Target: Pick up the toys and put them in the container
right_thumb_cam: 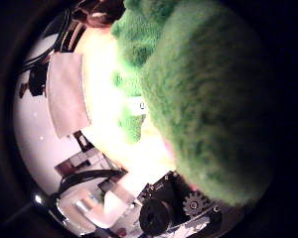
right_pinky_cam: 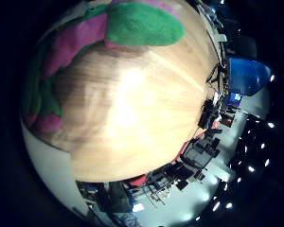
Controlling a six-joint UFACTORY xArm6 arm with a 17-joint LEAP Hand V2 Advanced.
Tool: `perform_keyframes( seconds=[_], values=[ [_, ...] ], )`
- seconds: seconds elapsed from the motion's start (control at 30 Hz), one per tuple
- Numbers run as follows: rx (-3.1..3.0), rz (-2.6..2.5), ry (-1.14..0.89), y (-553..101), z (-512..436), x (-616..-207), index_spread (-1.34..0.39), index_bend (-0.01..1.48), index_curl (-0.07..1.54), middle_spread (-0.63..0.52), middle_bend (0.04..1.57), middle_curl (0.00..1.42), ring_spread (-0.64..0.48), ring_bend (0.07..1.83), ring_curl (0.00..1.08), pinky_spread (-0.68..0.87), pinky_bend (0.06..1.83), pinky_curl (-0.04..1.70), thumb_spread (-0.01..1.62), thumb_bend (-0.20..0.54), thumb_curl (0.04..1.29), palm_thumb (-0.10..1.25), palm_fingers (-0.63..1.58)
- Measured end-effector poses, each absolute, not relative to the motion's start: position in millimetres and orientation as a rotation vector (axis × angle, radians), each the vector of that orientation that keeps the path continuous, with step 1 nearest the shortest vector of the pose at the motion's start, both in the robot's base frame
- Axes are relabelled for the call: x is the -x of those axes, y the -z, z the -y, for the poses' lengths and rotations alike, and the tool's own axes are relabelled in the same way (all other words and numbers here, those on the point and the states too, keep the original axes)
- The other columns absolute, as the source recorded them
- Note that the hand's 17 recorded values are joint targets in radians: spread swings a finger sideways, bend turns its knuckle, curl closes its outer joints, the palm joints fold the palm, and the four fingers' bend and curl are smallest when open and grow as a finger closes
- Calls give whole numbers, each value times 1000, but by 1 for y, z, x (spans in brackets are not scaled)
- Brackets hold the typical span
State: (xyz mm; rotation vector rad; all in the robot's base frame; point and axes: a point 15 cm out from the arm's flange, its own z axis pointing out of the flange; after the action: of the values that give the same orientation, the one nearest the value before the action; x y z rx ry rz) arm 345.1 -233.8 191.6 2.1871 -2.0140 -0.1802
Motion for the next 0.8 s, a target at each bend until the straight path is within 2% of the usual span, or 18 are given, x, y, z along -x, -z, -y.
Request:
perform_keyframes(
  seconds=[0.37,0.57,0.8],
  values=[
    [-2207,2043,48,-253,229,-336,-583,467,595,-416,927,593,-325,1187,485,-574,1057,394,921,-23,355,945,1241],
    [-2276,2085,58,-287,196,-329,-585,457,615,-413,942,583,-324,1195,481,-577,1052,402,922,-22,350,945,1238],
    [-2420,2071,9,-324,139,-346,-589,459,638,-409,951,573,-325,1193,478,-579,1048,409,924,-24,349,938,1237]
  ],
)
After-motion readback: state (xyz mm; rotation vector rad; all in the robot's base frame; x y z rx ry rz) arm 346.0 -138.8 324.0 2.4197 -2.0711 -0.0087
